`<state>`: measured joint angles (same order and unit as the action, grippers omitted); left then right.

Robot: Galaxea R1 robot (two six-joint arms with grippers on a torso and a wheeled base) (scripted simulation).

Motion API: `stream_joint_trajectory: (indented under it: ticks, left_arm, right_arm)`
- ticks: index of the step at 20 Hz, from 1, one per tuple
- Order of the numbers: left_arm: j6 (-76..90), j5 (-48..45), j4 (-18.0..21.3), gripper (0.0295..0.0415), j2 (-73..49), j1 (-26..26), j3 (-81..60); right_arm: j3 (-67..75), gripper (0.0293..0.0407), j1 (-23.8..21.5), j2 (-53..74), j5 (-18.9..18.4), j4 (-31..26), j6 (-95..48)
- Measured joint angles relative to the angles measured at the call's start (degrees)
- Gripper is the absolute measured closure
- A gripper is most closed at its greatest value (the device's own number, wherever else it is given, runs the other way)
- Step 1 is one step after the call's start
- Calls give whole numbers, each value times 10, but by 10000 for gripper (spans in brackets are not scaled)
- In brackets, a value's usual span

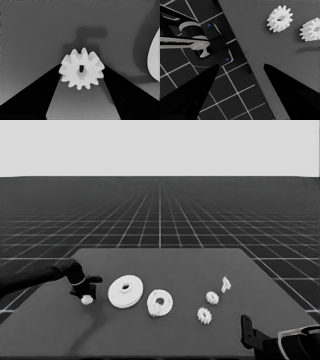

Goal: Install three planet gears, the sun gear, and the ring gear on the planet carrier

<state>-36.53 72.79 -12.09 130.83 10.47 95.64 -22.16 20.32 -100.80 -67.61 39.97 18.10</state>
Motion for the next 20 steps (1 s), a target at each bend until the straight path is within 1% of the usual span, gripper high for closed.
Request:
stream_joint_trajectory:
  ticks: [2,4,6,12,13,14,15,16,18,20]
  left_arm:
    - [0,0,0,398,0,0,0]
    - [-21,62,36,398,-36,-69,-68]
    - [-24,83,53,398,-42,-98,-79]
    - [-24,94,62,398,-44,-111,-82]
    - [-246,123,33,398,16,-114,-168]
    - [-355,143,28,398,166,-117,-164]
    - [-375,146,31,399,279,-117,-96]
    - [-365,145,34,399,347,-118,-28]
    - [-339,141,37,399,411,-118,56]
    - [-326,139,38,399,434,-117,92]
  right_arm:
    - [0,315,0,0,0,0,0]
    - [0,315,0,0,0,0,0]
    - [0,315,0,0,0,0,0]
    - [0,315,0,0,0,0,0]
    - [0,315,0,0,0,0,0]
    - [0,315,0,0,0,0,0]
    - [0,315,0,0,0,0,0]
    - [0,315,0,0,0,0,0]
    - [0,315,0,0,0,0,0]
    - [0,315,0,0,0,0,0]
